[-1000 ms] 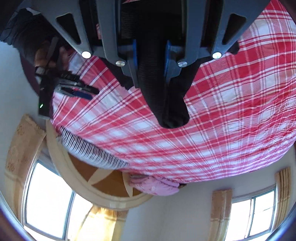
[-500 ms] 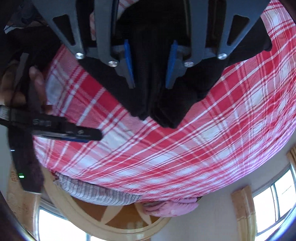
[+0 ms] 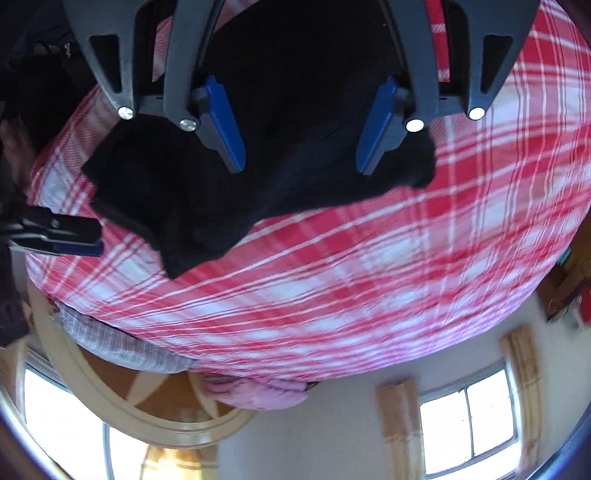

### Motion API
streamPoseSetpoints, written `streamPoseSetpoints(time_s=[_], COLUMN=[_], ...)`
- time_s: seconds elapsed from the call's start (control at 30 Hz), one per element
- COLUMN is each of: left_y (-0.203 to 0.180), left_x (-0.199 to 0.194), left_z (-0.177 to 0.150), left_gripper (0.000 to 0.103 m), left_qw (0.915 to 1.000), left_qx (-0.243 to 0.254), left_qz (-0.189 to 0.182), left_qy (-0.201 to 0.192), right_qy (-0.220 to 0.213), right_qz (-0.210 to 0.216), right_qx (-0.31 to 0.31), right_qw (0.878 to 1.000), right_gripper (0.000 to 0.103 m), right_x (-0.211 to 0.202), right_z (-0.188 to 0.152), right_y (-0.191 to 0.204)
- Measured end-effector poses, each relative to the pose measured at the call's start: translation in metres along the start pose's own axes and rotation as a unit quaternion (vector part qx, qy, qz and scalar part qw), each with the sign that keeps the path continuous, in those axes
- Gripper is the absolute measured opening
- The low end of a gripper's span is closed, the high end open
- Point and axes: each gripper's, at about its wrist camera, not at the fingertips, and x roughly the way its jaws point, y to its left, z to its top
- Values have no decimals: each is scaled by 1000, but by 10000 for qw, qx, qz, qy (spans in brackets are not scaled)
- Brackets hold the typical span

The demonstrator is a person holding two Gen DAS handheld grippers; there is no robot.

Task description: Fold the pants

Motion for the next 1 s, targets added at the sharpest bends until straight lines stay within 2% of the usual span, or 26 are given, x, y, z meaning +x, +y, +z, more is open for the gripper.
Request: streamPoseSetpoints(time_s=[0.1, 0.27, 0.43, 0.5, 0.57, 0.67, 0.77, 0.87, 0.93, 1.0], left_y=[12, 11, 15, 18, 21, 26, 32, 36, 38, 40], left_x=[4, 7, 6, 5, 5, 10, 19, 21, 22, 23], left_z=[-9, -14, -19, -19, -21, -24, -30, -33, -33, -35], left_gripper=[65, 69, 69, 71, 76, 89, 91, 93, 99, 99], left_qw=[9997, 9996, 9995, 9994, 9993, 9991, 9983, 9977, 9978, 9972], left_qx=[-230, -287, -310, -341, -381, -404, -545, -658, -638, -715], left_qz=[-11, -13, -59, -47, 10, 138, 122, 44, 124, 144], left_qy=[56, 4, -22, -32, -58, -9, 140, 157, 131, 153], right_qy=[69, 78, 212, 337, 471, 685, 862, 940, 1038, 1041], right_qz=[81, 59, -72, -170, -342, -625, -600, -645, -681, -655], right_qx=[-86, -201, -452, -513, -541, -457, -306, -354, -416, -434], right_qw=[9999, 9998, 9987, 9980, 9968, 9946, 9940, 9929, 9914, 9915], right_gripper=[65, 62, 42, 20, 17, 16, 15, 14, 15, 15], right_x=[6, 7, 11, 14, 14, 12, 13, 11, 14, 14], right_z=[-3, -8, -12, -14, -18, -28, -38, -38, -38, -37], right_y=[10, 14, 22, 23, 20, 6, -10, -8, -8, -8])
